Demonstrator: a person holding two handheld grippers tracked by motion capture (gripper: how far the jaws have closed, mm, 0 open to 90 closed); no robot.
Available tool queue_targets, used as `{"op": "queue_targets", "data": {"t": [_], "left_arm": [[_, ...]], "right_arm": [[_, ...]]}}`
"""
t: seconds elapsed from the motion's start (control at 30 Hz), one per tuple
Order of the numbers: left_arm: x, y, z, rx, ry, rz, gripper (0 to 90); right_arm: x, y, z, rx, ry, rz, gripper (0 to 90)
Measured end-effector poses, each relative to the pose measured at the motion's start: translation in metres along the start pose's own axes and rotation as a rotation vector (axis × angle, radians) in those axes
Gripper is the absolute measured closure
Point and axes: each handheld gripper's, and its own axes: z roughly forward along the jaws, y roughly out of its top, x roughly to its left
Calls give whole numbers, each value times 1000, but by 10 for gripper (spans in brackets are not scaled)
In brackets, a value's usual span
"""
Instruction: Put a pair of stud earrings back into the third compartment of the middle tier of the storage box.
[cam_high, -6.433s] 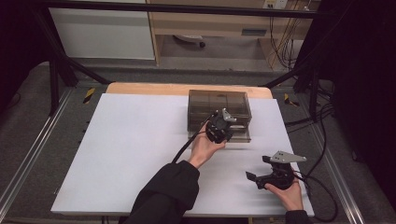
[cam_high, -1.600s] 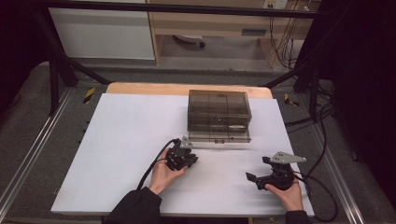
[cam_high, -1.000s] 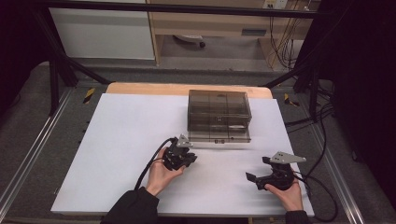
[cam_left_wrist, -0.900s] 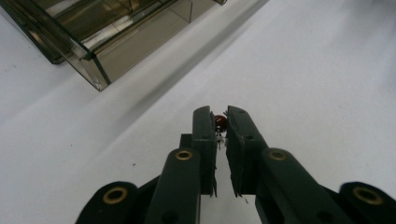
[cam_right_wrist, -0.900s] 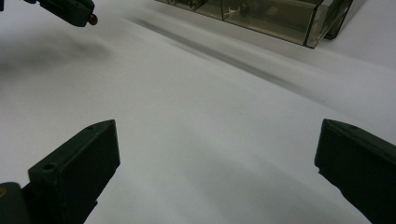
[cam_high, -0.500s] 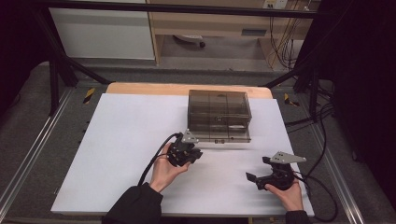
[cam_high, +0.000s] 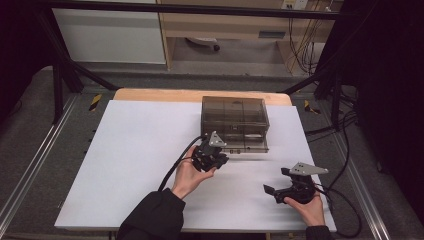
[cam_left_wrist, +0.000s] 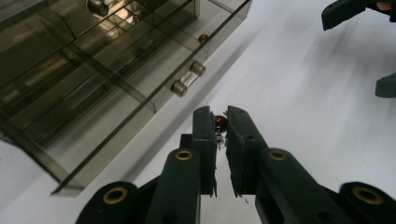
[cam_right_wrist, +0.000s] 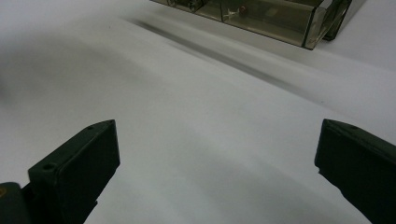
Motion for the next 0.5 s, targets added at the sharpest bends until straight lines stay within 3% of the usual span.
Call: {"op": "queue_targets", "data": {"t": [0.17,0.5], "left_arm": [[-4,16,9,-1,-4,20,813],[-6,38,24,-6,-10,20,813]], "right_arm": [[0,0,0,0,1,3,6],[0,0,0,3,2,-1,6]]}}
